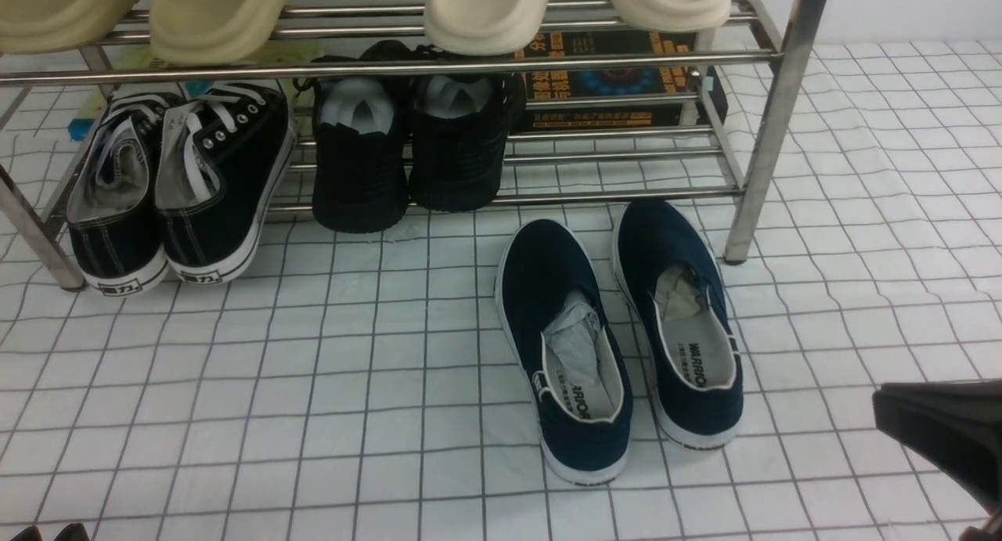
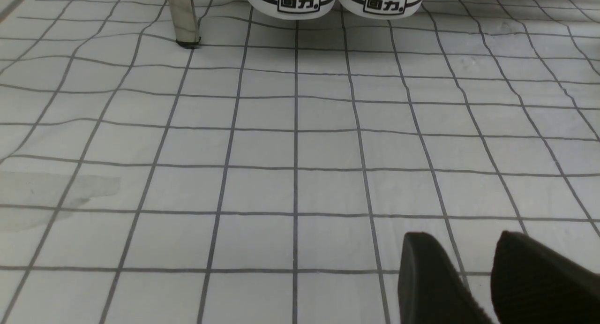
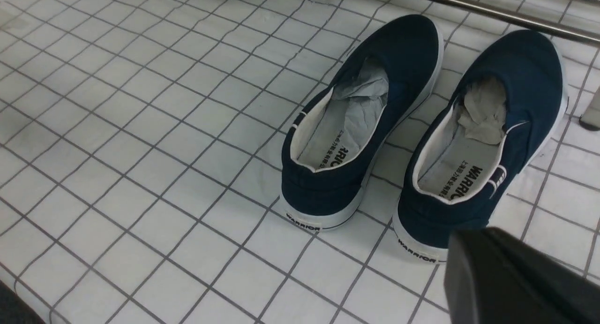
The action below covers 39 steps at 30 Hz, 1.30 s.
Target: Take the shoes off the shelf with your hand from the white checkered tablecloth.
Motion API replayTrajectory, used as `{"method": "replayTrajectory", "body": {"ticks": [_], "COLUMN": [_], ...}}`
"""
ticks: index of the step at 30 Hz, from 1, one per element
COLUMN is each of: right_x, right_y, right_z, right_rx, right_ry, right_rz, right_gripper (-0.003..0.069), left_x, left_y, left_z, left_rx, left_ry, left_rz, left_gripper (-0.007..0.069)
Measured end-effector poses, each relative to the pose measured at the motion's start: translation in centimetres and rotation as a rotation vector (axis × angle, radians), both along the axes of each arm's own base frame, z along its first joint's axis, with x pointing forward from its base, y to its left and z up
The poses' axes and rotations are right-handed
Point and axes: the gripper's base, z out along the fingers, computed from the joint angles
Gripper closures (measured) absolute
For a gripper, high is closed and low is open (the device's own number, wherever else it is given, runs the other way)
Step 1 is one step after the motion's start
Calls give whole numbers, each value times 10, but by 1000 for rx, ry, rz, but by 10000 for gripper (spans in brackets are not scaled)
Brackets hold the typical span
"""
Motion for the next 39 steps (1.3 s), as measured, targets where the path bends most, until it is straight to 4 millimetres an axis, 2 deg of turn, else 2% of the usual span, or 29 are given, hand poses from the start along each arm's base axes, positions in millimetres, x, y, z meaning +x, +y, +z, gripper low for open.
{"method": "replayTrajectory", "body": {"ticks": [14,16,23,24,29,31,39], "right_x": [-2,-6,-34,-34,-46,-48,-50], "right_y": [-3,-13,-59,-60,-74,-77,-82], "right_z": [-4,-13,-69,-71,-108,-117,-119], "right_rx": [-4,7,-41,-40,-42,-48,-63], "right_ry": [-26,-73,-201,-202,-243,-243,-208], "right_rz": [1,-26,-256,-272,-441,-493,-579], "right_gripper": [661,659,655,655,646,645,634], "left_x": [0,0,0,0,0,0,0], "left_y": [0,0,0,0,0,0,0], "left_z": [0,0,0,0,0,0,0], "left_rx": [0,0,0,0,0,0,0], "left_ry": [0,0,0,0,0,0,0], "left_rz": [0,0,0,0,0,0,0], "left_gripper": [384,384,384,384,384,384,384]}}
